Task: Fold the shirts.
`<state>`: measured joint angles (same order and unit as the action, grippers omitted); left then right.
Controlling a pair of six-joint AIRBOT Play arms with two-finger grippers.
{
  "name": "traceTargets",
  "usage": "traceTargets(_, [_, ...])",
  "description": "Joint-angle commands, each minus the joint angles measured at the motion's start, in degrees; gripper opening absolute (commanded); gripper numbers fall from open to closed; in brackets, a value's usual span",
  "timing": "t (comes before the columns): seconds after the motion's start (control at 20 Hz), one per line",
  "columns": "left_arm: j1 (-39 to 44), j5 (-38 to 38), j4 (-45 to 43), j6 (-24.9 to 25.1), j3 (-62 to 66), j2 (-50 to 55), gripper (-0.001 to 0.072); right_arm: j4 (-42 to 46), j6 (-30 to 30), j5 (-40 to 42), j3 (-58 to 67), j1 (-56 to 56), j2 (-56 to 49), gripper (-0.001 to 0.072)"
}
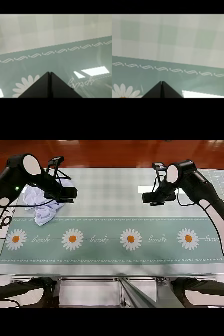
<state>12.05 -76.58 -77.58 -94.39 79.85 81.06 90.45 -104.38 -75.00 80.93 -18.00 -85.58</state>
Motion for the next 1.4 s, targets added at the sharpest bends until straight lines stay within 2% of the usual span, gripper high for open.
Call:
traceTargets(0.0, [0.0,0.0,0.0,0.0,0.0,0.0,0.0019,0.0,0.0,0.0,0.1,0.0,0.0,0.0026])
traceTargets(0.65, [0.0,0.5,0.0,0.0,0.0,0.0,0.0019,0.0,0.0,0.6,0.1,0.0,0.0,0.0026])
traceTargets(0.85, [0.1,4.3,0.0,0.0,0.0,0.1,0.0019,0.2,0.0,9.3,0.1,0.0,-0.1,0.0029])
traceTargets(0.9, [0.1,5.7,0.0,0.0,0.0,0.3,0.0020,1.0,0.0,11.5,0.1,0.0,-0.1,0.0141])
traceTargets(0.95, [-0.1,7.8,-0.1,0.0,0.0,0.4,0.0062,2.3,0.0,12.5,0.1,0.0,-0.1,0.0406])
traceTargets(1.0, [-0.6,11.1,-0.6,0.9,0.1,0.3,0.0231,4.4,0.2,12.4,0.1,0.0,-0.1,0.0418])
traceTargets(1.05, [-1.2,13.2,-2.6,1.3,0.9,0.4,0.0484,6.7,0.1,11.0,0.1,0.0,-0.1,0.0417])
traceTargets(1.1, [-2.2,16.2,-6.6,1.3,2.0,0.4,0.0509,9.4,0.1,8.3,0.1,0.0,0.0,0.0417])
traceTargets(1.2, [-5.0,21.2,-14.6,1.3,4.0,0.4,0.0509,13.0,1.6,1.9,-0.1,0.0,0.1,0.0417])
traceTargets(1.35, [-12.1,28.1,-16.7,1.3,4.2,1.8,0.0507,12.4,3.1,2.3,-4.6,-0.8,3.0,0.0417])
